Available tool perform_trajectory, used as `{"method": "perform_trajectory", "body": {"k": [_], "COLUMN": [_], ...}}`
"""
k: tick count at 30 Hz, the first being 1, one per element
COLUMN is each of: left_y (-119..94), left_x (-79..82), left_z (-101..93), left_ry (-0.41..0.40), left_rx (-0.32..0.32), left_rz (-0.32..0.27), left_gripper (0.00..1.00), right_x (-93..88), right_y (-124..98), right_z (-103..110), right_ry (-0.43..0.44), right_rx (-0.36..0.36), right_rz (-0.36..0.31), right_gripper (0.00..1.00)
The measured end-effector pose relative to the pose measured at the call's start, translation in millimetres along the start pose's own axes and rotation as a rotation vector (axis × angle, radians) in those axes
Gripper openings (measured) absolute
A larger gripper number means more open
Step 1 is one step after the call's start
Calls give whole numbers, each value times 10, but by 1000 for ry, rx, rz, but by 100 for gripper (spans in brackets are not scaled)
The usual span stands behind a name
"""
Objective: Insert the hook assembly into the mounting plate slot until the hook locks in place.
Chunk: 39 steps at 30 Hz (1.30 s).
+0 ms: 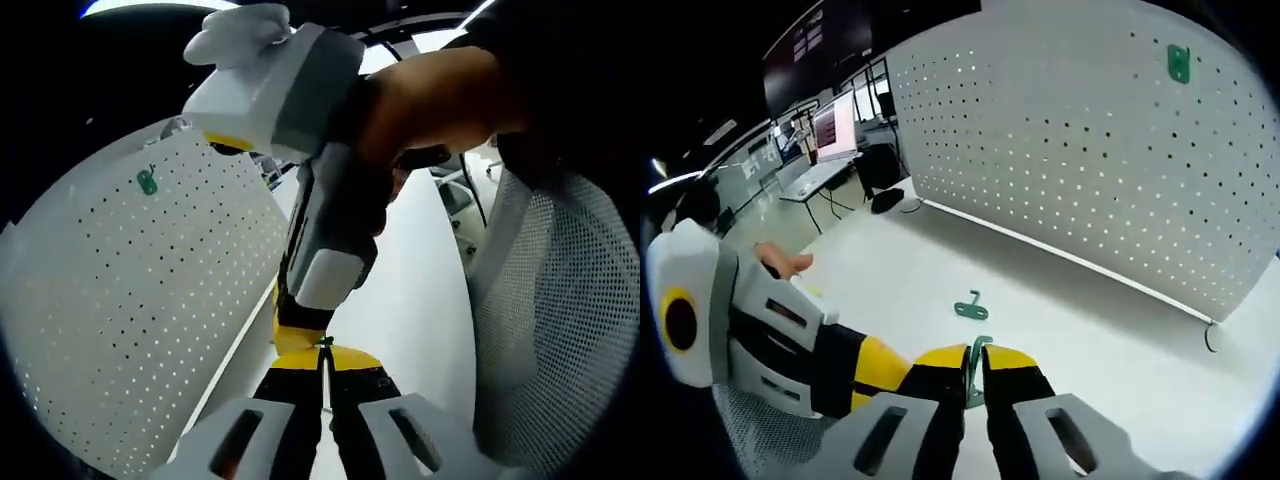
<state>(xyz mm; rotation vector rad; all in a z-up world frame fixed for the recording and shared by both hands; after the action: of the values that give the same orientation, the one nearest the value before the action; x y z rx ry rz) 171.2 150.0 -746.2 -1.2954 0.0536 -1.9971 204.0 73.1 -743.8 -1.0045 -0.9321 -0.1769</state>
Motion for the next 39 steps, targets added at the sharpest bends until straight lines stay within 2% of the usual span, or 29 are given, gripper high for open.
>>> {"method": "perform_trajectory", "body": {"k": [5, 11, 15, 20, 23, 24, 27, 28, 32, 34, 36, 38, 39], "left_y": [11, 5, -13, -18, -20, -23, -38, -42, -65, -64, -69, -86, -82], "left_x": [-8, -25, -76, -133, -167, -169, -129, -133, -130, -157, -158, -115, -120], "left_z": [5, 80, 111, 184, 217, 213, 212, 223, 278, 295, 311, 322, 311], "left_ry": [-6, -156, -335, -547, -621, -644, -842, -874, -972, -1003, -1009, -1022, -1021], "left_rx": [3, -16, -51, -90, -122, -133, -238, -251, -283, -290, -290, -311, -315], "left_rz": [-7, -45, -51, -77, -93, -96, -152, -159, -206, -205, -218, -249, -241], "left_gripper": [1, 3, 14, 24, 28, 29, 34, 35, 40, 40, 40, 38, 37], "right_x": [10, 60, 83, 143, 177, 203, 226, 230, 214, 220, 228, 226, 239], "right_y": [-3, -52, -104, -224, -283, -294, -316, -321, -315, -308, -301, -297, -301], "right_z": [-3, 17, 11, -14, 6, 35, 79, 99, 166, 200, 242, 269, 277], "right_ry": [8, 2, 1, 21, 20, 3, -14, -32, -55, -51, -42, -57, -62], "right_rx": [6, 21, 25, 49, 79, 109, 153, 166, 204, 231, 267, 274, 277], "right_rz": [-9, -59, -99, -179, -221, -247, -278, -288, -302, -316, -333, -339, -351], "right_gripper": [1, 1, 1, 1, 1, 1, 1, 1, 1, 1, 1, 1, 1]}}
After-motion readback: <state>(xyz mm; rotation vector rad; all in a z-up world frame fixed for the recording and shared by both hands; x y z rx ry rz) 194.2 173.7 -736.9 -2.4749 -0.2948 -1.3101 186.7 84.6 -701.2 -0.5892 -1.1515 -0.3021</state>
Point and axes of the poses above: the point that each gripper's makers call its tool centre point, and the gripper's own axes: y roughly forward along the fingers, z roughly to its left, x roughly out of its top, the point moved 7 cm from there along -y, roughly backward along the fingers, and after that the axes turned 8 degrees about x, right-handed, at the moved point
